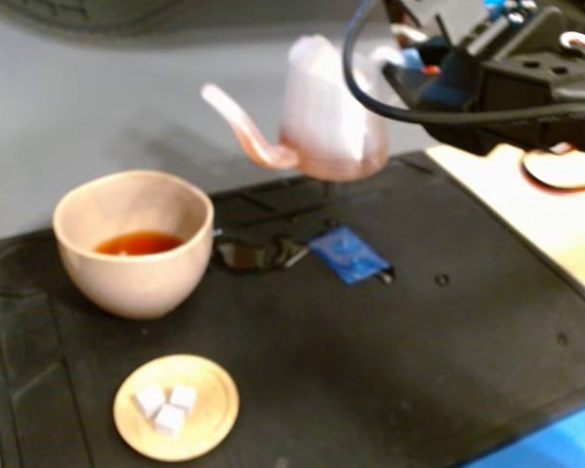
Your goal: Pick up a kettle and pour liquid into a cup.
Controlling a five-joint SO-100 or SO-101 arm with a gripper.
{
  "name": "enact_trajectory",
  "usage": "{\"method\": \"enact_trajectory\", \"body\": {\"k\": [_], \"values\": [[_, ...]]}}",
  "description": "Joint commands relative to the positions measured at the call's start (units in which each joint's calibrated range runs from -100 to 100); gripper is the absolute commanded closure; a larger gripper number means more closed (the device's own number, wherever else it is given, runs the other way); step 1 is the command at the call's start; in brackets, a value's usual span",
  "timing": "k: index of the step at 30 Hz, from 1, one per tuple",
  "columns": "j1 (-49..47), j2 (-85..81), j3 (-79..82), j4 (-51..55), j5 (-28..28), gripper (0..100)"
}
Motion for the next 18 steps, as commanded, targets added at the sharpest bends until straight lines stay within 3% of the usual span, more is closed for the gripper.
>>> {"method": "enact_trajectory", "body": {"k": [1,6,10,18], "values": [[0.32,-6.22,2.73,-0.98,-0.56,100],[0.47,-6.56,14.16,-14.81,-3.24,100],[2.83,-6.05,15.61,-15.93,-3.19,100],[2.75,11.87,13.80,-29.34,-1.98,100]]}}
